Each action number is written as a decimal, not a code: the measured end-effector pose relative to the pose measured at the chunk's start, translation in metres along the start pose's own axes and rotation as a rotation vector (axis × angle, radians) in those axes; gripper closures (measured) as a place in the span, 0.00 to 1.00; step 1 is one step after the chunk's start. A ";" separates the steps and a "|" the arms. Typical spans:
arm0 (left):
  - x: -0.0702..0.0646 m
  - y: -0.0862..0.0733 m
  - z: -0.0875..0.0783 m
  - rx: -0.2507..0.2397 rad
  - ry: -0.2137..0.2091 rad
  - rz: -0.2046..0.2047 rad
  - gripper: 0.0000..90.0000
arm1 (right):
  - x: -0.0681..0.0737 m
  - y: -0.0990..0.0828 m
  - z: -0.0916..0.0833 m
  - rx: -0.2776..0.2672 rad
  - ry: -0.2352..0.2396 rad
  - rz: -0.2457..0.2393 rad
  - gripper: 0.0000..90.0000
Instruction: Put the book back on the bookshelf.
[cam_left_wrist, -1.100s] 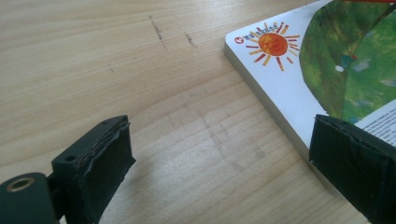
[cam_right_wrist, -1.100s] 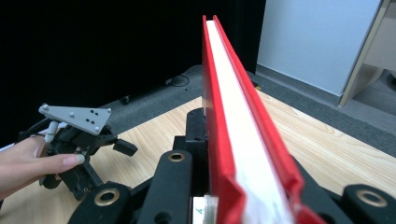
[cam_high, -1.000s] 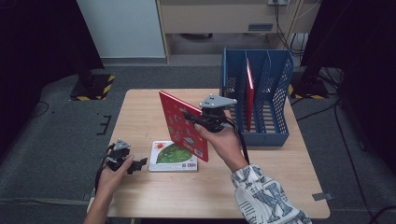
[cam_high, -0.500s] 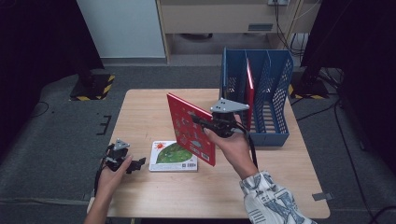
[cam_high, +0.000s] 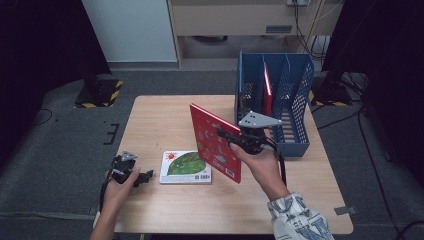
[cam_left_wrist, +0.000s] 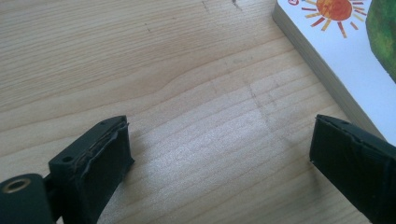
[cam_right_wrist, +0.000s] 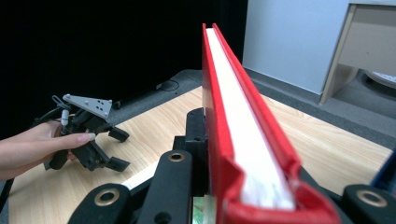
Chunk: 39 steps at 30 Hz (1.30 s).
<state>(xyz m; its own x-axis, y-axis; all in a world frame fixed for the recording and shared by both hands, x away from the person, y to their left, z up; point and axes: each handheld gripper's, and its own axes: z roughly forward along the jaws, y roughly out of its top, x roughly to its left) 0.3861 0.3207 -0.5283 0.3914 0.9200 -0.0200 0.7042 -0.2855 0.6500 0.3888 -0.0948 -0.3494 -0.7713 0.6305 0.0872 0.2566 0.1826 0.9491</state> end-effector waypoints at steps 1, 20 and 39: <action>-0.001 0.000 0.000 0.002 0.000 0.003 0.05 | -0.002 -0.001 -0.003 0.000 -0.002 0.002 0.88; -0.003 -0.007 0.003 -0.044 0.016 0.019 0.00 | -0.019 -0.017 -0.057 -0.020 -0.057 0.031 0.88; -0.003 -0.008 0.004 -0.061 0.013 0.022 0.00 | -0.026 -0.025 -0.087 -0.022 -0.087 0.051 0.88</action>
<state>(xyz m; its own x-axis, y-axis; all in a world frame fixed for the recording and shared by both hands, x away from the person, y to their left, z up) 0.3819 0.3191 -0.5364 0.3983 0.9172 0.0039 0.6582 -0.2888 0.6952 0.3520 -0.1816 -0.3487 -0.7038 0.7019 0.1098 0.2807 0.1327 0.9506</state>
